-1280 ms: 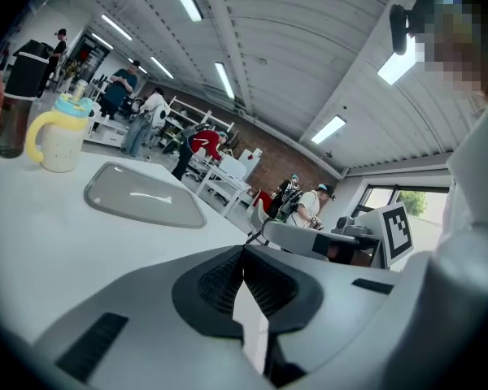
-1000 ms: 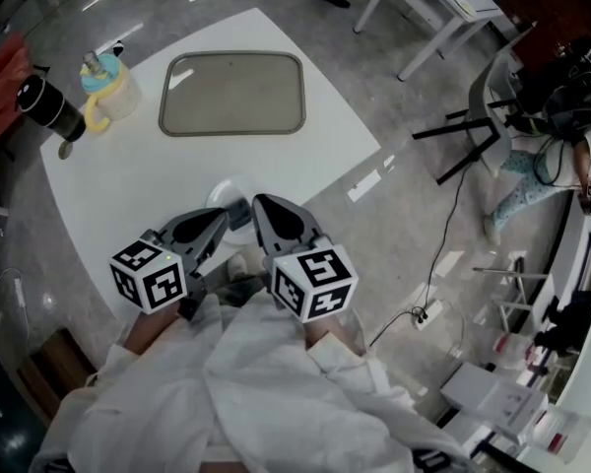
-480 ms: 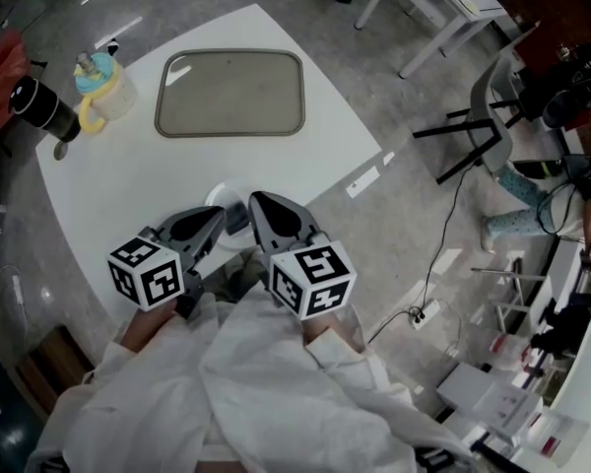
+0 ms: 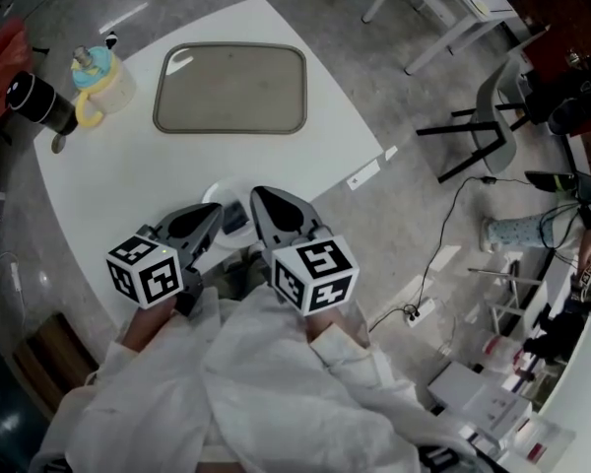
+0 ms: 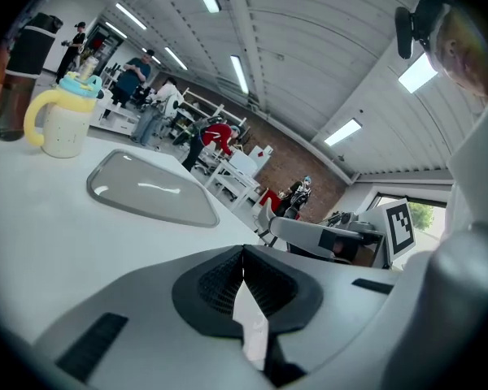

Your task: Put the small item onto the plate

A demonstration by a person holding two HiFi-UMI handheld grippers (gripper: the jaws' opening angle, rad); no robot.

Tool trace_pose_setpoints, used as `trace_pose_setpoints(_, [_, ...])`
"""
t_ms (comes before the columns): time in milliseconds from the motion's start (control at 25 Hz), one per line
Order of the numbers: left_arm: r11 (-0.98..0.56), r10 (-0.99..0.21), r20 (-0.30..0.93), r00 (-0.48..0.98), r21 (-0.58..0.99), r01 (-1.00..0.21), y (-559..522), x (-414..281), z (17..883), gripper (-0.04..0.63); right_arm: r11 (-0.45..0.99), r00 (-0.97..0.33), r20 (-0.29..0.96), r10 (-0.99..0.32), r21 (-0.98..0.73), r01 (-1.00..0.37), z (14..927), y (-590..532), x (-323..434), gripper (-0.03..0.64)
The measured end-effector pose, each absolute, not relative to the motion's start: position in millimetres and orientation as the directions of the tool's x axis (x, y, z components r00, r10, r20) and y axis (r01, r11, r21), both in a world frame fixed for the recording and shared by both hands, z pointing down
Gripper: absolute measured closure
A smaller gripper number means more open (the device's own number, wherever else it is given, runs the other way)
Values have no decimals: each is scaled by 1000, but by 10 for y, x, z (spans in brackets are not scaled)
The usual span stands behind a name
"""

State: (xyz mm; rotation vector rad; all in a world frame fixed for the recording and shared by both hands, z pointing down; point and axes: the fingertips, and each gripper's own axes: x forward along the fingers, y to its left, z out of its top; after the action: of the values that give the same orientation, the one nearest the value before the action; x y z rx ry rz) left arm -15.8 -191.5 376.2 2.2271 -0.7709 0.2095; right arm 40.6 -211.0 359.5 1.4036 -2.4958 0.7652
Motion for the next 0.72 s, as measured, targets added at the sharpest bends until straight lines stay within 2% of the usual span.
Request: trace_pose_setpoints(720, [-349,-527,489,696,622,-701,-1935,-477,4253,584,399,-556,494,-668,-394,-828,4063,-2058,474,601])
